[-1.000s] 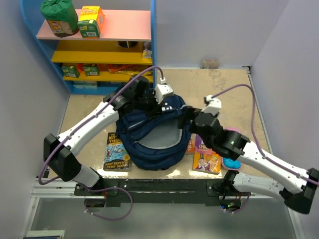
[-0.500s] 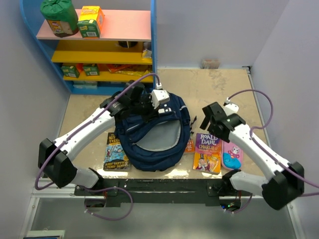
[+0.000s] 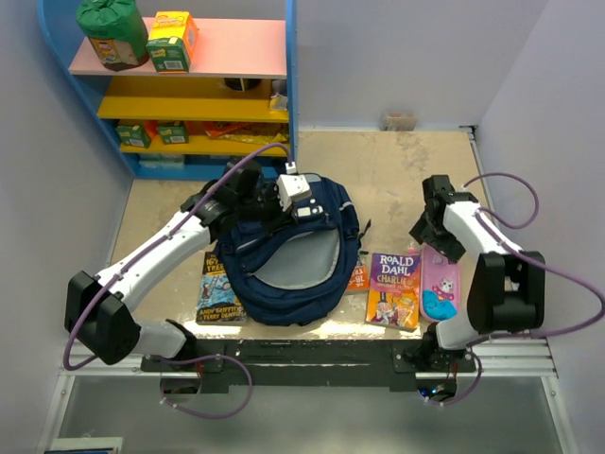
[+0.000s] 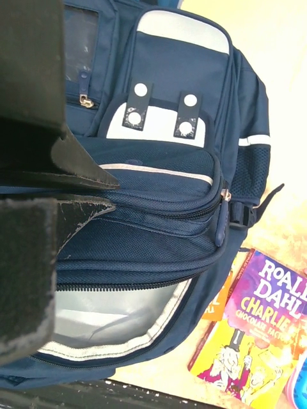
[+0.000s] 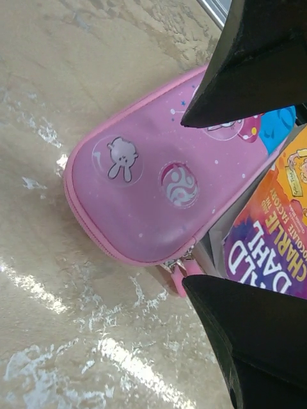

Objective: Pack the student bag
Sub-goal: Pick up the stationery from the center of the board.

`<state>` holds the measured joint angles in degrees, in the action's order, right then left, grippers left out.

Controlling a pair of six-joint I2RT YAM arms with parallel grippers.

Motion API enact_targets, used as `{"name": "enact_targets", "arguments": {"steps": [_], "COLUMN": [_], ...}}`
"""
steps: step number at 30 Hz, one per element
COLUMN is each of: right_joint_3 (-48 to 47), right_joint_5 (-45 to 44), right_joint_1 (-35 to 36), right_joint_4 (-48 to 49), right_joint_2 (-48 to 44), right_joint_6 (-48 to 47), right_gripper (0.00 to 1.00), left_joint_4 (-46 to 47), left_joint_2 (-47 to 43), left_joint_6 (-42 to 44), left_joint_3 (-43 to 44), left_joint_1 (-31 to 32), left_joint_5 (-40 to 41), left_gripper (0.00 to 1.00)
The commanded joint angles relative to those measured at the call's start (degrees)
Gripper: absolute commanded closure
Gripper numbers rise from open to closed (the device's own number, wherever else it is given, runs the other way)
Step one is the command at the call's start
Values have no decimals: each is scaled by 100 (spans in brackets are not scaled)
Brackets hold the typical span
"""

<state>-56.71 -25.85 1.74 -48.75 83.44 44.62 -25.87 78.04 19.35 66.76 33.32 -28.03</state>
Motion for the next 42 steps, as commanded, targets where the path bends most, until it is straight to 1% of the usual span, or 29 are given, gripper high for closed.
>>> {"name": "enact_targets", "arguments": {"steps": [1, 9, 15, 16, 18, 19, 21, 22, 23, 24, 25, 27, 28, 30, 31, 32, 33, 35, 40, 41, 42], "right_joint_3": [-428, -499, -508, -499, -438, -420, -411, -411, -403, -385, -385, -385, -402, -437, -490, -534, -569, -718, -1166, -1237, -1307], "right_joint_5": [27, -236, -193, -132, -44, -26, -43, -52, -70, -78, -70, 0, 27, 105, 150, 194, 264, 492, 1019, 1246, 1388], "right_joint_1": [28, 28, 28, 28, 28, 28, 28, 28, 28, 28, 20, 20, 20, 28, 28, 20, 28, 28, 37, 37, 28], "right_joint_4": [199, 366, 498, 533, 664, 691, 692, 700, 709, 718, 727, 753, 753, 753, 753, 744, 718, 683, 472, 454, 393], "right_joint_2": [611, 1288, 1711, 1737, 1720, 1728, 1754, 1755, 1746, 1737, 1728, 1711, 1702, 1658, 1571, 1483, 1413, 1079, 148, -176, -309], "right_joint_6": [-349, -691, -841, -832, -858, -867, -841, -832, -824, -789, -780, -779, -779, -797, -806, -815, -832, -867, -1069, -1104, -1166], "right_gripper": [1, 1, 2, 3, 11, 22, 30, 38, 42, 48, 59, 64, 69, 73, 81, 85, 93, 100, 100, 100, 100], "left_joint_4": [662, 741, 776, 785, 811, 811, 811, 811, 829, 829, 838, 855, 864, 864, 855, 864, 873, 899, 934, 943, 935], "left_joint_2": [-131, -175, -210, -210, -210, -219, -201, -201, -201, -201, -201, -193, -193, -193, -193, -193, -193, -167, -79, -61, -43], "left_joint_6": [288, 271, 271, 262, 253, 253, 244, 262, 262, 253, 262, 244, 244, 235, 235, 235, 235, 183, 95, 77, 77], "left_joint_3": [-67, -102, -111, -119, -128, -137, -137, -128, -128, -128, -120, -128, -128, -128, -128, -137, -137, -128, -67, -58, -58], "left_joint_1": [-177, -177, -177, -177, -177, -177, -177, -186, -177, -186, -177, -177, -177, -177, -177, -177, -177, -177, -177, -177, -177], "left_joint_5": [26, -53, 8, 8, 17, 26, 61, 70, 96, 96, 114, 114, 122, 131, 140, 149, 149, 166, 158, 149, 158], "left_gripper": [100, 100, 100, 100, 100, 100, 100, 100, 100, 100, 100, 100, 100, 100, 100, 100, 100, 100, 100, 100, 100]}}
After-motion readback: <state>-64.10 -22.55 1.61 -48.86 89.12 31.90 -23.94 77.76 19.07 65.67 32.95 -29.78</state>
